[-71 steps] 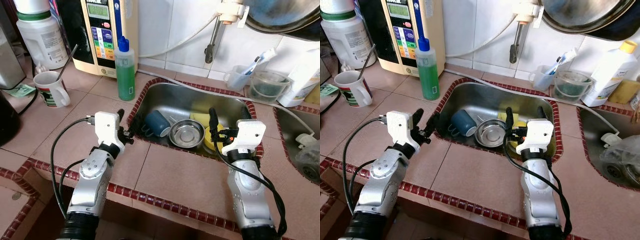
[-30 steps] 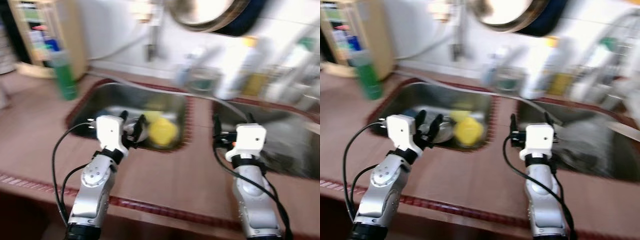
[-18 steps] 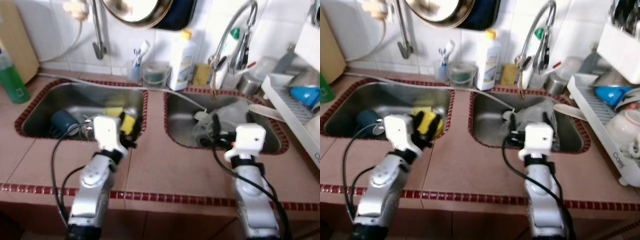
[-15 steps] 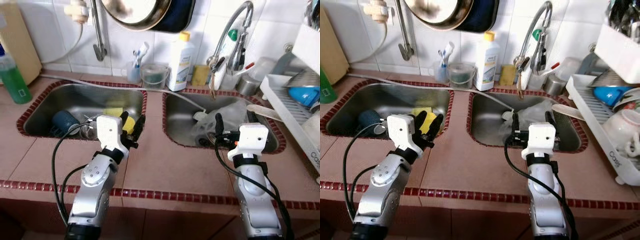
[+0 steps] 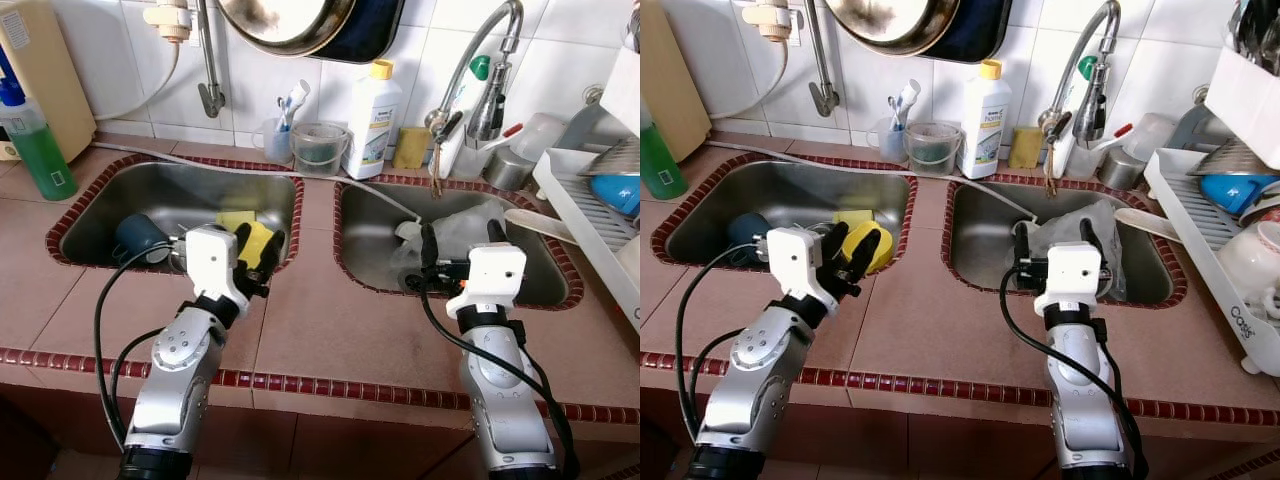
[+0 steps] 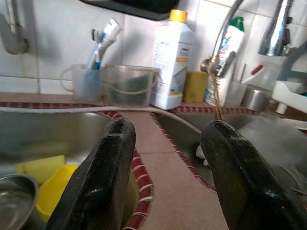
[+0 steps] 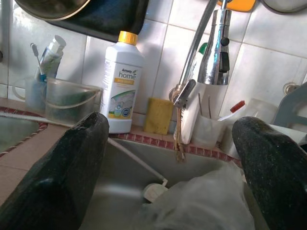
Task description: Kitchen organization
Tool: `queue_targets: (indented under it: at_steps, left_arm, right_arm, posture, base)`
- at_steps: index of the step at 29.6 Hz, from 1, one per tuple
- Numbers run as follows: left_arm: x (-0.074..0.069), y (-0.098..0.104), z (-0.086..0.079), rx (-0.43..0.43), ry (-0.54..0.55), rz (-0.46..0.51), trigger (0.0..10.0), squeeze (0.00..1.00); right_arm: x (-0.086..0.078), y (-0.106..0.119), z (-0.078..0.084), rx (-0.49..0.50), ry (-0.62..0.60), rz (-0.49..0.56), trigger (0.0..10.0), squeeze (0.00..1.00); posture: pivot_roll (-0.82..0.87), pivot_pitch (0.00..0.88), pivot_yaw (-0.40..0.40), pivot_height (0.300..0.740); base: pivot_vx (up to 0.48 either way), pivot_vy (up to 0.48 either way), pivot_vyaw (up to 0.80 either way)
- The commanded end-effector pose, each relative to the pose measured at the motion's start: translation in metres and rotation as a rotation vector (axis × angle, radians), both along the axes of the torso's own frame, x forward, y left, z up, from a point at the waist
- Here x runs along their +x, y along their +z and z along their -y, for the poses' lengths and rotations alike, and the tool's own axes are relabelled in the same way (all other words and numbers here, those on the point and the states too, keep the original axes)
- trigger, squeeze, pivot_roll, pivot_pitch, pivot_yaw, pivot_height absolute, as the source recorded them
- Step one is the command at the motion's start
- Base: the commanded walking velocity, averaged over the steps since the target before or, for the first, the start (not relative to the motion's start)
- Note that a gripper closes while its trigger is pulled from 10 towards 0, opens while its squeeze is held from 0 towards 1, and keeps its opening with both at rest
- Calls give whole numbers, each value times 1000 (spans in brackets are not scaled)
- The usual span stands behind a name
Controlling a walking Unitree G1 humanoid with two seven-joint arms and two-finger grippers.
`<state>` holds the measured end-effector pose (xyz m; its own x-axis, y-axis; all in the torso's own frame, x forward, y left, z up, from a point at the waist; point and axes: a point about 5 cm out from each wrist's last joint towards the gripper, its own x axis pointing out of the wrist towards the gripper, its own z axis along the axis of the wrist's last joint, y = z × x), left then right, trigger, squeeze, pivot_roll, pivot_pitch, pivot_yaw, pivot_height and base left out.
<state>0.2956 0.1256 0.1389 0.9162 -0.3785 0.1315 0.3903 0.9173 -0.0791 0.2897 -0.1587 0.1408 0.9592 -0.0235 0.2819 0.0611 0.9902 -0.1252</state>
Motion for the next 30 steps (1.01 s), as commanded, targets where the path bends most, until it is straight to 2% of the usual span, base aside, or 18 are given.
queue_targets:
  at_steps: [1, 9, 25, 27, 30]
  left_arm:
    - [0, 5, 3, 4, -18, 13, 10000, 0]
    - [-1, 7, 3, 5, -27, 16, 10000, 0]
    - [-2, 9, 6, 4, -46, 25, 10000, 0]
    - [-2, 9, 6, -1, -44, 25, 10000, 0]
    - [-4, 5, 3, 25, -34, 36, 10000, 0]
  right_arm:
    - [1, 1, 2, -1, -11, 1, 10000, 0]
    - [1, 0, 2, -2, -10, -2, 10000, 0]
    - [0, -2, 1, -9, -9, -5, 10000, 0]
    - [-1, -3, 0, -15, -1, -7, 10000, 0]
    - [-2, -9, -6, -38, 81, -30, 10000, 0]
  posture:
    - [106, 13, -42, 740]
    - [109, 12, -42, 740]
    - [105, 13, -38, 740]
    - [105, 14, -38, 740]
    - [107, 15, -41, 740]
  base:
    - [-266, 0, 0]
    - [-257, 0, 0]
    - [0, 0, 0]
    - [0, 0, 0]
    - [0, 0, 0]
